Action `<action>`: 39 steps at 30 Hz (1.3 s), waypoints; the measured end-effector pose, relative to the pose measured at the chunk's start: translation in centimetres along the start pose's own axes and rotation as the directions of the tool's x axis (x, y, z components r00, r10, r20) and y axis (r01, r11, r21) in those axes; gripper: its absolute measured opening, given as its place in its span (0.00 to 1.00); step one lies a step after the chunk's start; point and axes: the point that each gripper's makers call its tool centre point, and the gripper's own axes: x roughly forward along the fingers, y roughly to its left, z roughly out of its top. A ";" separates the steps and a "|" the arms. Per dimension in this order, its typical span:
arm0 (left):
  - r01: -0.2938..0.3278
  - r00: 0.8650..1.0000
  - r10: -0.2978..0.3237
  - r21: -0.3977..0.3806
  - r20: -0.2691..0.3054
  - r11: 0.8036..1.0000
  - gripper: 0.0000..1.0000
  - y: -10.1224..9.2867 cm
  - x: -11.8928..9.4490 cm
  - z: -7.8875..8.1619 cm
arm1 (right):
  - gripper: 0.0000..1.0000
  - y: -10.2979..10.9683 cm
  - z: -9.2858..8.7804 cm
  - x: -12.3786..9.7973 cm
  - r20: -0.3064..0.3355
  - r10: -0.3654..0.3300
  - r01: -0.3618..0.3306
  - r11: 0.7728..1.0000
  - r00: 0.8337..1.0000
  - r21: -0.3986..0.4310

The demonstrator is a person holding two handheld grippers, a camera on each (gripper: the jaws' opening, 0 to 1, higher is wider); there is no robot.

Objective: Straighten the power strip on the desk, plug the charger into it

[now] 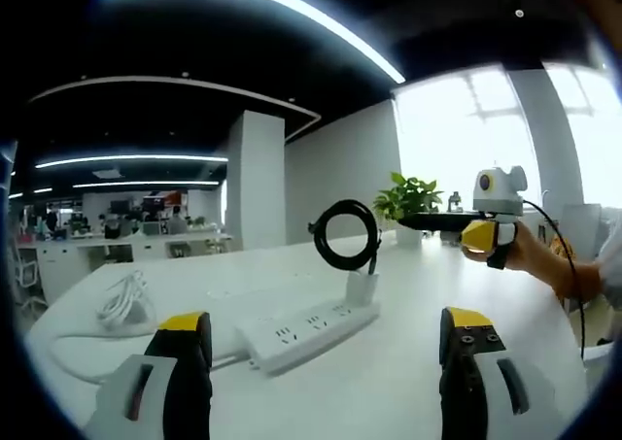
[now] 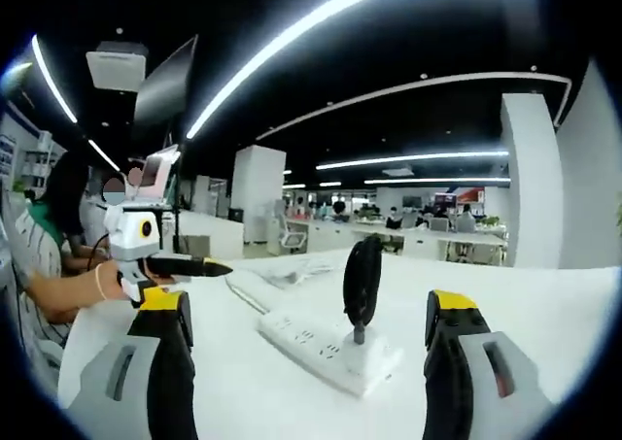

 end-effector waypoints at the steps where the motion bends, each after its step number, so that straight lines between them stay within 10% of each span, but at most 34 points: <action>1: 0.000 1.000 0.000 0.002 -0.001 1.000 0.99 0.0 0.0 0.0 | 0.99 0.0 0.0 -0.2 -0.003 -0.002 0.002 1.000 1.000 -0.002; 8: -0.029 0.999 0.031 0.084 -0.017 0.996 0.99 0.0 -0.8 0.4 | 0.99 -0.4 -0.2 -1.9 -0.016 -0.036 0.036 0.999 0.999 0.014; 39: -0.143 0.989 0.142 0.013 0.052 0.990 0.99 -3.8 -8.1 -0.1 | 0.99 4.9 -1.1 -9.7 -0.050 -0.131 0.131 0.991 0.990 -0.007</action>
